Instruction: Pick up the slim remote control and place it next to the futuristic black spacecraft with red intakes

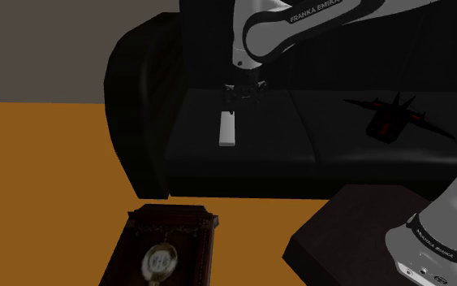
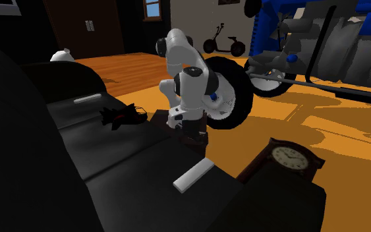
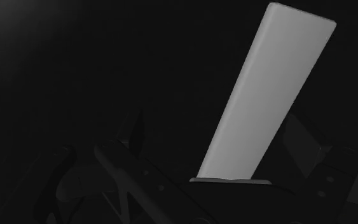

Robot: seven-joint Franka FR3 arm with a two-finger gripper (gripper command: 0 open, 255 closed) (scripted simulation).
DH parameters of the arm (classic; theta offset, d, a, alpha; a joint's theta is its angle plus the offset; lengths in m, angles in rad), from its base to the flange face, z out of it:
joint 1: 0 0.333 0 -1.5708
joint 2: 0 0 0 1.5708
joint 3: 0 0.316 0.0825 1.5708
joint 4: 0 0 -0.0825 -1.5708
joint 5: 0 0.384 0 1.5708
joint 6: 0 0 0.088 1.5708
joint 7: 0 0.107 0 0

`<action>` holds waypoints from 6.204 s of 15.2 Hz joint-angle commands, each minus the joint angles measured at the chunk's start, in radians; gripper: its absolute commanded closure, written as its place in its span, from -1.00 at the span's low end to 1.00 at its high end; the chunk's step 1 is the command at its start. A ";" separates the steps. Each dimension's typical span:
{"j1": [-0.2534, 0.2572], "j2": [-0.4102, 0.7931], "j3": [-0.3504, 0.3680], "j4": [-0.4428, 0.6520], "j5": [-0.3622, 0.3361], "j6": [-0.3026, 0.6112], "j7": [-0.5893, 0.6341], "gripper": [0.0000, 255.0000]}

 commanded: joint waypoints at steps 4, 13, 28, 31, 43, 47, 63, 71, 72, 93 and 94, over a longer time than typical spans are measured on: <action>0.047 0.225 -0.016 0.232 -0.057 -0.038 0.103 -1.00; 0.061 0.318 -0.029 0.248 -0.078 0.031 0.130 -1.00; 0.061 0.318 -0.029 0.249 -0.078 0.031 0.130 1.00; 0.061 0.318 -0.029 0.248 -0.078 0.031 0.130 1.00; 0.059 0.261 -0.020 0.325 -0.060 -0.101 0.117 1.00; 0.059 0.248 -0.018 0.360 -0.056 -0.148 0.113 1.00; 0.069 0.233 -0.013 0.554 -0.049 -0.356 0.102 1.00; -0.034 0.053 -0.038 0.315 -0.006 -0.289 -0.012 1.00; -0.050 0.028 -0.044 0.280 0.001 -0.278 -0.033 1.00; -0.308 -0.277 -0.261 -0.106 0.043 -0.179 -0.509 1.00; -0.320 -0.281 -0.273 -0.111 0.042 -0.178 -0.533 1.00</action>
